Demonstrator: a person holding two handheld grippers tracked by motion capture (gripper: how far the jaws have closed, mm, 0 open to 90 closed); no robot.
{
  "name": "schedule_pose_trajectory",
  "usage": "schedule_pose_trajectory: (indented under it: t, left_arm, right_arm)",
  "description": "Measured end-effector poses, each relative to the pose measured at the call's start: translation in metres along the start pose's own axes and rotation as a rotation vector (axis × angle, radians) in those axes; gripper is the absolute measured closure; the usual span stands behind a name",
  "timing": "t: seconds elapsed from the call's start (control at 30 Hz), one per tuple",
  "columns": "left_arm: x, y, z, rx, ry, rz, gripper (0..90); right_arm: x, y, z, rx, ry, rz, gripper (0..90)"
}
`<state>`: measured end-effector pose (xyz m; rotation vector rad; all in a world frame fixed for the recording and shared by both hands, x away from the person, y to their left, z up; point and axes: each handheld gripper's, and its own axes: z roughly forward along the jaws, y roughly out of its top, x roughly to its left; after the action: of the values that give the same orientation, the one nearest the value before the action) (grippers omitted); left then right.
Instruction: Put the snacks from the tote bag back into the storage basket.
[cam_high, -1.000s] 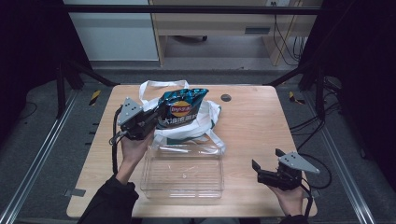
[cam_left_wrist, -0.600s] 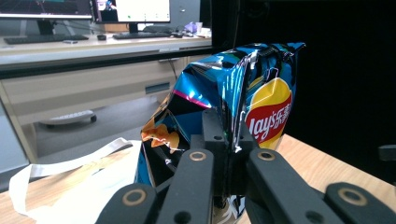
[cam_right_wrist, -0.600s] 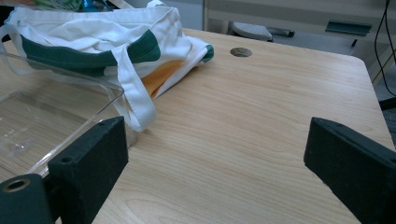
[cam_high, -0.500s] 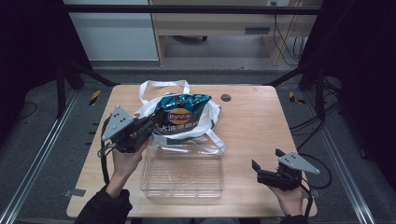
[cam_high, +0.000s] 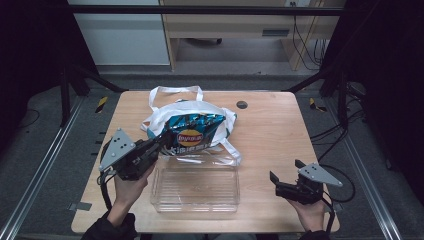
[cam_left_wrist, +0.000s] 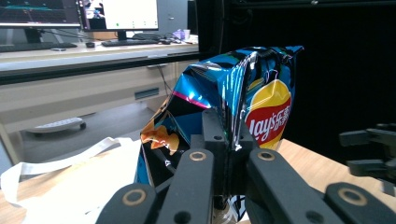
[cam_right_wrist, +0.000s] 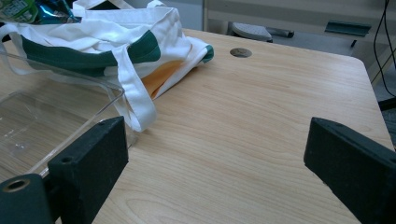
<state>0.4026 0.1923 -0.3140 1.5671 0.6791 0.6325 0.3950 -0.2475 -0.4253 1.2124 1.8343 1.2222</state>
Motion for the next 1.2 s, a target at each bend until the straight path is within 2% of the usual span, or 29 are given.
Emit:
schedule_pose_trajectory:
  t: [0.3,0.4,0.47,0.73,0.93,1.2]
  left_arm:
    - [-0.01,-0.011,-0.014,-0.003,-0.024,-0.01,89.8]
    - [-0.011,-0.015,-0.016,0.012,-0.028,-0.007,89.8]
    - [-0.013,-0.017,-0.017,0.012,-0.034,-0.018,89.8]
    - [-0.023,-0.031,-0.019,0.05,-0.051,-0.013,89.8]
    - [-0.025,-0.039,-0.021,0.072,-0.054,-0.022,89.8]
    - [-0.03,-0.053,-0.016,0.11,-0.066,-0.032,89.8]
  right_arm:
    - [0.0,0.0,0.0,-0.001,-0.001,0.0,6.6]
    - [0.0,0.0,0.0,0.0,-0.001,0.0,6.6]
    - [0.0,0.0,0.0,-0.001,-0.003,-0.001,6.6]
    - [0.0,0.0,-0.001,0.0,-0.002,0.002,6.6]
    - [0.0,0.0,-0.001,-0.004,0.002,0.002,6.7]
    - [0.0,0.0,-0.002,-0.006,0.007,0.003,6.7]
